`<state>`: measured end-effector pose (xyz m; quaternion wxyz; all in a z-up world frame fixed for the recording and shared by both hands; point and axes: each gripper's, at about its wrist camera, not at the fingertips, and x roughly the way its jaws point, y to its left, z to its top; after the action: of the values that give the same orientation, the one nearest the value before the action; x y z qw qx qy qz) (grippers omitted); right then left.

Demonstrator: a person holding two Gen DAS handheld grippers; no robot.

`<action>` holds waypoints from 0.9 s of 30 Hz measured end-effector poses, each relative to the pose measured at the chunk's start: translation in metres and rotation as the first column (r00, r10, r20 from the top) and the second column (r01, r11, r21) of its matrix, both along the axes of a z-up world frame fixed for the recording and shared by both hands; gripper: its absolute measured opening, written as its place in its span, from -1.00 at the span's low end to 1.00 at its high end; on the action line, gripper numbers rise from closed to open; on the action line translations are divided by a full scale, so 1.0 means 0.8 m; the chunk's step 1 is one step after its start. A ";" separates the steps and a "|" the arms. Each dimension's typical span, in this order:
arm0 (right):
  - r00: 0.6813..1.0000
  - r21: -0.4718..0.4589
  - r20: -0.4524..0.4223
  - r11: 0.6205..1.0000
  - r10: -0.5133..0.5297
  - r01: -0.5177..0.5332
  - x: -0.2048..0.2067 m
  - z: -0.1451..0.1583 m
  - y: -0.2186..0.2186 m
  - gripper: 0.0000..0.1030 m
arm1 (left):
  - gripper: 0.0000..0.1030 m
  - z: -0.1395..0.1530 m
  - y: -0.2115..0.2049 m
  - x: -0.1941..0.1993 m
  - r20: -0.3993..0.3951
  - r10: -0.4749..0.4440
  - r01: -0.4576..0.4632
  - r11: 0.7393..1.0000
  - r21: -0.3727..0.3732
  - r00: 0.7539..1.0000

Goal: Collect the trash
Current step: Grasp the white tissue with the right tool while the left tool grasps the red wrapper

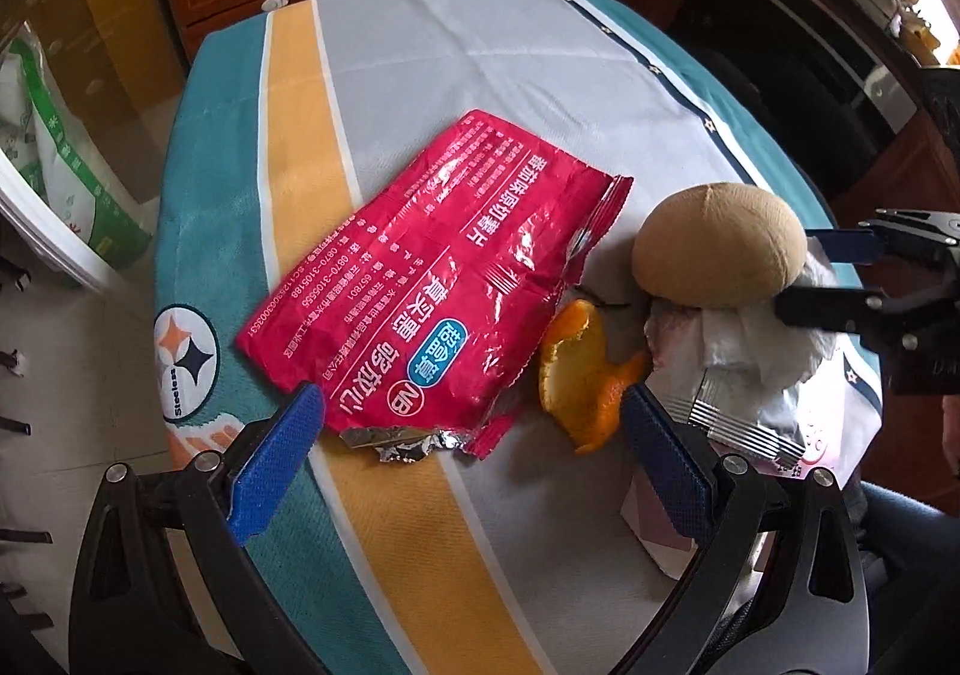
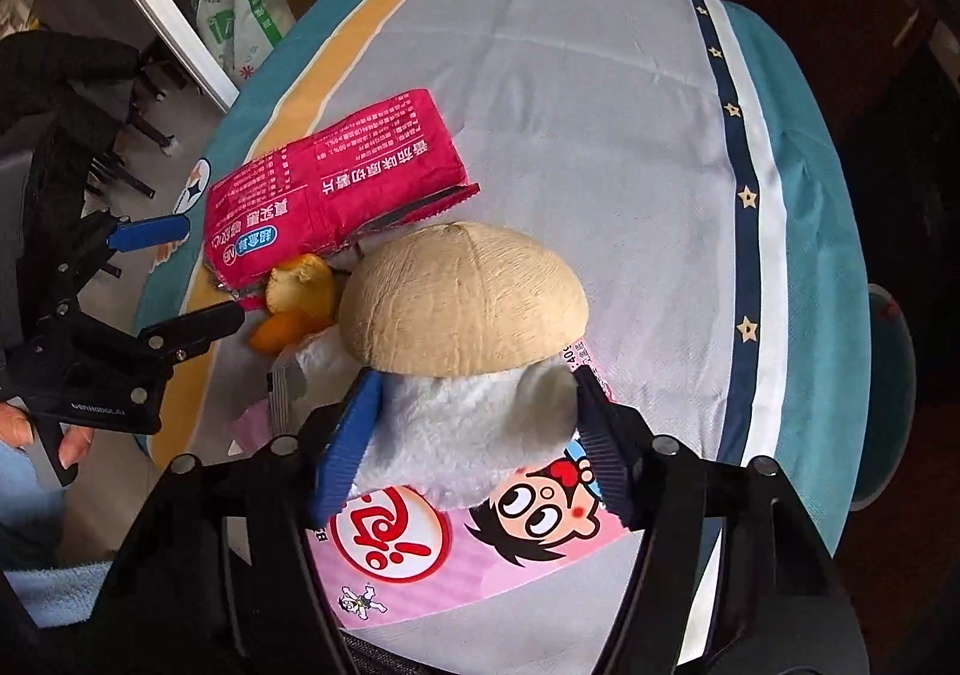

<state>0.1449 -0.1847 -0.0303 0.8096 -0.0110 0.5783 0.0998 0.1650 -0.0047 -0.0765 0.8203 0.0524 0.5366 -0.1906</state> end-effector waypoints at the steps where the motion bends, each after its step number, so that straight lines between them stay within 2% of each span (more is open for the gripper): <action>1: 1.000 0.001 0.000 1.000 -0.001 0.001 0.003 0.001 0.000 -0.27 | 0.92 -0.002 0.000 0.001 -0.004 -0.001 0.001 1.000 0.002 1.000; 4: 1.000 0.003 0.007 1.000 -0.001 0.001 0.015 0.005 0.000 -0.57 | 0.92 -0.007 -0.001 0.004 -0.011 0.002 -0.002 1.000 0.003 1.000; 6: 1.000 0.001 0.012 1.000 0.000 0.000 0.026 0.007 0.000 -0.63 | 0.92 -0.008 -0.001 0.007 -0.015 0.007 -0.007 1.000 -0.001 1.000; 16: 0.998 0.024 0.041 0.998 -0.057 0.056 0.081 0.013 -0.021 -0.69 | 0.92 -0.005 -0.010 0.022 -0.009 0.007 -0.007 1.000 0.013 1.000; 23: 0.994 0.030 0.044 0.994 -0.103 0.102 0.089 0.001 -0.045 -0.70 | 0.92 -0.003 -0.003 0.043 0.018 0.031 -0.032 0.998 0.048 0.999; 27: 0.991 0.059 0.011 0.990 -0.131 0.130 0.083 -0.012 -0.060 -0.70 | 0.92 -0.008 0.019 0.059 0.044 0.063 -0.067 0.992 0.106 0.997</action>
<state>0.2114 -0.2327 -0.0398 0.8188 0.0497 0.5684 0.0633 0.2126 0.0104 -0.0825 0.8328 0.0826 0.5308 -0.1335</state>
